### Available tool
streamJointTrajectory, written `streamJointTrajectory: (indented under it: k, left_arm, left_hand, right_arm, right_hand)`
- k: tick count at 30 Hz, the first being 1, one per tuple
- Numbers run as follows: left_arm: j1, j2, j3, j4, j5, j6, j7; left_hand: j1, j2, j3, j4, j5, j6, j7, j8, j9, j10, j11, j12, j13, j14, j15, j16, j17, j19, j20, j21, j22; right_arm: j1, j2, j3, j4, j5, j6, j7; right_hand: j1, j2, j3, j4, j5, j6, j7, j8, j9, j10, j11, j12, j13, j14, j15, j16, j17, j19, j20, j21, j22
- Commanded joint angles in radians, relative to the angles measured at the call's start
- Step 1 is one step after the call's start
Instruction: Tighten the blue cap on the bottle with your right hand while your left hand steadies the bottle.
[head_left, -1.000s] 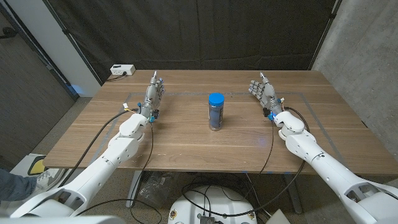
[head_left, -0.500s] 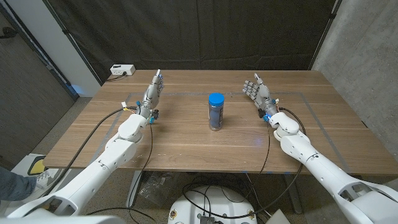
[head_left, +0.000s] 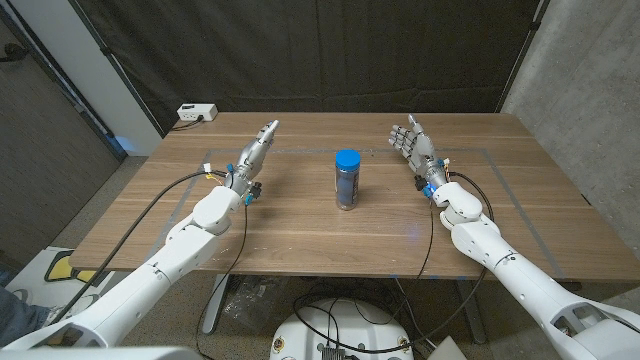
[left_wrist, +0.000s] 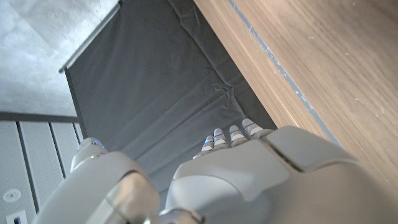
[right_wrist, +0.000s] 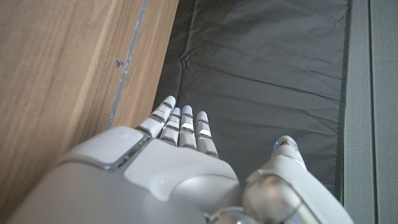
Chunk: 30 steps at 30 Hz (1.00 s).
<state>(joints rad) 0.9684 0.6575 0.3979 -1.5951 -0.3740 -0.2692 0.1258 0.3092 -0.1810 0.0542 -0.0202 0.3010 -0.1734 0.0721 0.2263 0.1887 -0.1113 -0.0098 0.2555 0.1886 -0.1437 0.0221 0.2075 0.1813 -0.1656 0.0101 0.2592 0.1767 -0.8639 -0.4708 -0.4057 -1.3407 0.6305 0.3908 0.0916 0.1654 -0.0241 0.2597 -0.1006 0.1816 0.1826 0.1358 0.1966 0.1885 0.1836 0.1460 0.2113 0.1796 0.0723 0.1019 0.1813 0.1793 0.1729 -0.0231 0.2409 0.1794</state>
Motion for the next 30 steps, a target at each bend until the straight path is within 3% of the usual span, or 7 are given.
streamJointTrajectory:
  k: [1,3,8,11,19,22,30]
  left_arm:
    - [-0.022,0.068,0.045,-0.032,0.058,-0.019,-0.121]
    - [-0.02,0.069,0.05,-0.036,0.076,-0.021,-0.115]
    - [0.01,0.08,0.049,-0.076,0.125,-0.006,-0.07]
    - [0.027,0.092,0.045,-0.102,0.147,0.003,-0.053]
    - [0.083,0.153,0.037,-0.237,0.221,0.168,0.006]
    - [0.086,0.185,0.043,-0.296,0.264,0.261,0.014]
    - [0.079,0.21,0.06,-0.366,0.363,0.384,0.053]
  left_hand:
    - [0.04,0.005,0.0,-0.025,0.014,-0.038,-0.01,0.004,0.004,0.011,-0.009,0.0,0.005,0.017,-0.008,0.004,0.002,0.015,-0.005,-0.004,0.001]
    - [0.06,0.009,0.0,-0.037,0.017,-0.034,-0.012,0.006,0.004,0.018,-0.014,0.0,0.005,0.026,-0.01,0.004,0.002,0.024,-0.007,-0.004,0.001]
    - [0.191,0.015,-0.005,-0.109,0.036,0.031,-0.022,0.023,0.005,0.087,-0.033,0.009,0.006,0.093,-0.027,0.006,0.0,0.124,-0.02,0.007,0.0]
    - [0.232,0.015,-0.015,-0.126,0.04,0.067,-0.033,0.03,0.005,0.122,-0.042,0.013,0.006,0.124,-0.026,0.007,0.0,0.158,-0.031,0.007,-0.001]
    - [0.278,0.02,-0.029,-0.134,0.045,0.14,-0.043,0.045,0.004,0.188,-0.054,0.024,0.006,0.179,-0.047,0.011,-0.001,0.217,-0.041,0.009,-0.001]
    - [0.289,0.023,-0.032,-0.134,0.046,0.16,-0.046,0.048,0.004,0.208,-0.058,0.026,0.005,0.199,-0.05,0.014,-0.001,0.235,-0.041,0.011,-0.001]
    - [0.325,0.036,-0.041,-0.129,0.048,0.241,-0.047,0.062,0.003,0.277,-0.069,0.034,0.005,0.26,-0.067,0.017,-0.002,0.297,-0.05,0.015,-0.001]
  right_arm:
    - [-0.028,-0.024,0.008,-0.081,-0.016,0.002,-0.027]
    - [-0.028,-0.032,0.006,-0.09,-0.027,0.002,-0.03]
    - [-0.033,-0.059,0.007,-0.132,-0.039,-0.037,-0.047]
    - [-0.036,-0.063,0.007,-0.142,-0.043,-0.038,-0.051]
    - [-0.035,-0.071,0.001,-0.157,-0.049,-0.044,-0.044]
    - [-0.035,-0.079,-0.001,-0.164,-0.051,-0.05,-0.038]
    - [-0.043,-0.101,0.002,-0.184,-0.042,-0.055,-0.014]
  right_hand:
    - [0.013,0.004,0.008,-0.005,0.006,0.011,-0.004,0.006,0.001,0.012,-0.003,0.009,0.004,0.012,0.0,0.008,0.001,0.013,-0.002,-0.002,0.003]
    - [0.017,0.007,0.01,-0.006,0.006,0.013,-0.006,0.007,0.001,0.018,-0.006,0.011,0.004,0.017,-0.002,0.01,0.001,0.014,-0.002,-0.002,0.003]
    - [0.026,0.012,0.013,-0.01,0.005,0.017,-0.01,0.008,0.001,0.022,-0.008,0.012,0.005,0.023,-0.003,0.011,0.001,0.02,-0.001,-0.001,0.003]
    - [0.028,0.013,0.014,-0.012,0.005,0.019,-0.01,0.008,0.001,0.023,-0.007,0.012,0.005,0.024,-0.002,0.01,0.001,0.021,-0.001,-0.002,0.003]
    - [0.039,0.016,0.017,-0.017,0.003,0.02,-0.013,0.008,0.001,0.041,-0.009,0.018,0.005,0.026,-0.001,0.009,0.001,0.024,0.0,-0.003,0.003]
    - [0.04,0.016,0.017,-0.018,0.003,0.02,-0.014,0.008,0.001,0.042,-0.009,0.018,0.006,0.028,-0.003,0.009,0.001,0.025,0.0,-0.004,0.003]
    - [0.044,0.016,0.018,-0.021,0.002,0.021,-0.016,0.007,0.002,0.042,-0.01,0.018,0.006,0.03,-0.002,0.008,0.001,0.026,0.0,-0.005,0.003]
